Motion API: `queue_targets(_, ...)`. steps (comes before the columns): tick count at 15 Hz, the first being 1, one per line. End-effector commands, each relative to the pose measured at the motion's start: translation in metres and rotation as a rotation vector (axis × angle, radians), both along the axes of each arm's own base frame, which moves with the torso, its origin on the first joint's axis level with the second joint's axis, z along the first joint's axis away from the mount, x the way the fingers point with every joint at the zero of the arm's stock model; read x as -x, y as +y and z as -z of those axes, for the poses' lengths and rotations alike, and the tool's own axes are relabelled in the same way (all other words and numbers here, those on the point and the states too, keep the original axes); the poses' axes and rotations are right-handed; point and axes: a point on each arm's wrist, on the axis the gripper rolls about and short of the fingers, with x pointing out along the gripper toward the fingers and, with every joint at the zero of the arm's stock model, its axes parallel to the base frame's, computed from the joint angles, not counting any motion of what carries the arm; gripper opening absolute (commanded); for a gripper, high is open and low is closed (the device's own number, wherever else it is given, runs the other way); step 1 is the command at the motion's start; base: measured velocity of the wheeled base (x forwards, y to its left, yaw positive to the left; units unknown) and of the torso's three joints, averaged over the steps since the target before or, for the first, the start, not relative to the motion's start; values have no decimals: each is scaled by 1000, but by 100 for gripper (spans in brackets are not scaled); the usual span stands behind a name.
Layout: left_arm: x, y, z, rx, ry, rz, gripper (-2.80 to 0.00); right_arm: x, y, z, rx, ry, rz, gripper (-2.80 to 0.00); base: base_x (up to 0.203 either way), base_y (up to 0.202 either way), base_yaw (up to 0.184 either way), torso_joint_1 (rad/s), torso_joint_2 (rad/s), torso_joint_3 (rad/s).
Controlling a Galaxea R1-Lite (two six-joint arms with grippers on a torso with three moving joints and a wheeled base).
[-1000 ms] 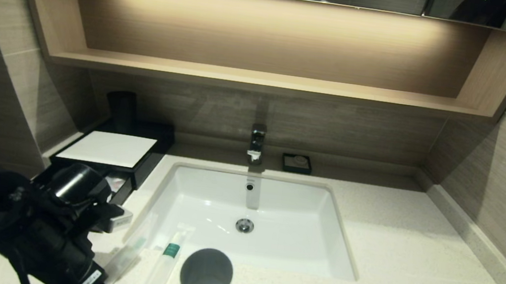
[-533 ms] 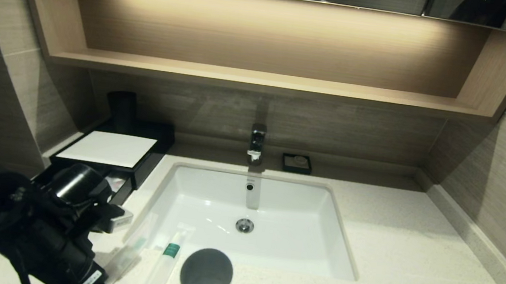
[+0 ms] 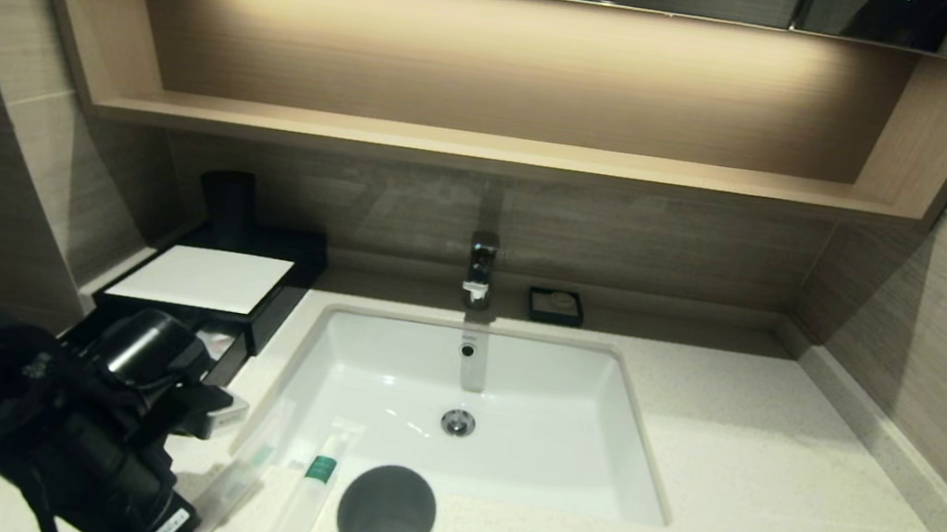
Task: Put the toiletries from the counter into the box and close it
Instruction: Pick up the bathroom toiletry
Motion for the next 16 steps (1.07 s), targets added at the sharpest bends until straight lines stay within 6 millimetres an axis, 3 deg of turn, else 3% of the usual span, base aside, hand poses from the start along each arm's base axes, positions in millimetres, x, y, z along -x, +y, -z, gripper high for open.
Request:
queue_targets(1, 0, 0, 1, -2, 6, 1, 0, 0, 0, 0, -1, -1, 0, -280, 0, 0, 0, 0, 0, 0)
queue_targets(9, 0, 0, 1, -4, 1, 2, 0, 0, 0, 0, -1, 0, 0, -280, 0, 0, 0, 0, 0, 0)
queue_targets(10, 0, 0, 1, -4, 2, 2, -280, 0, 0, 0, -1, -2, -1, -280, 0, 0, 0, 0, 0, 0)
queue_targets(16, 2, 0, 0, -4, -6, 4, -280, 0, 0, 0, -1, -2, -1, -280, 0, 0, 0, 0, 0, 0)
